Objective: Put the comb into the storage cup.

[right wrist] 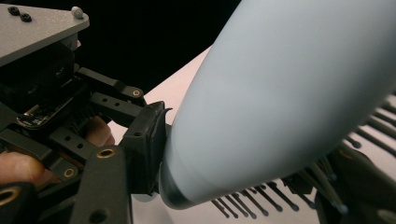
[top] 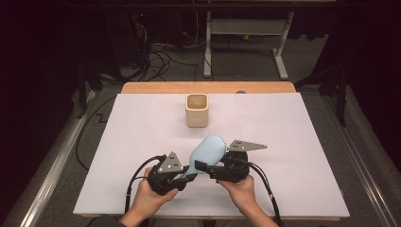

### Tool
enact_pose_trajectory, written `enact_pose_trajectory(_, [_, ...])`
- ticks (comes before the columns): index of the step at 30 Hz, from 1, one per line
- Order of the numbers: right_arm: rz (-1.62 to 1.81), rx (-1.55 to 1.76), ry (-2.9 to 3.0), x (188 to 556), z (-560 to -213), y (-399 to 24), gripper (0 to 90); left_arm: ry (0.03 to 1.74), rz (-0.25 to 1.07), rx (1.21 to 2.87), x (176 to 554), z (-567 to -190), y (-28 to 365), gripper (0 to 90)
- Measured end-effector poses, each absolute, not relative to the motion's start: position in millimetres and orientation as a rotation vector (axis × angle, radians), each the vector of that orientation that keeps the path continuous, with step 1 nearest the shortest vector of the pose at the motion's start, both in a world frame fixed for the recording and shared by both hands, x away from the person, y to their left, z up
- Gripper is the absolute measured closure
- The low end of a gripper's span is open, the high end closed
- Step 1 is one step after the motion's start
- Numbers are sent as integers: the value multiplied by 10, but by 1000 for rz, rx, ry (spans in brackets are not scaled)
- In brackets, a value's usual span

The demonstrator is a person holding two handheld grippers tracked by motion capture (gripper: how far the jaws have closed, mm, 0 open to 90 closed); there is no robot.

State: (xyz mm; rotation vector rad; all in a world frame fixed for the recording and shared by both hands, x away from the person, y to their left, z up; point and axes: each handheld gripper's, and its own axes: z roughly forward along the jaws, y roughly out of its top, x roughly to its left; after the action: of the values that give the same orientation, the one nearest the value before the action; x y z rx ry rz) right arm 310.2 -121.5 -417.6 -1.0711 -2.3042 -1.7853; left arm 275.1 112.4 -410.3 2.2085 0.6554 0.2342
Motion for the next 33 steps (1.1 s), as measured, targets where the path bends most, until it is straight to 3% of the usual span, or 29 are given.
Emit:
enact_pose_trajectory(10, [-1779, -1003, -2305, 3096, -4124, -1184, 540, 654, 247, 2188, 2744, -4090, 1130, 633])
enact_pose_trajectory(23, [-1778, -995, -2316, 3136, -4048, -1256, 554, 659, 255, 2182, 2755, -4111, 1151, 355])
enact_pose_trajectory(33, [-1776, -1001, -2339, 3161, -3978, -1337, 554, 690, 219, 2140, 2794, -4148, 1269, 300])
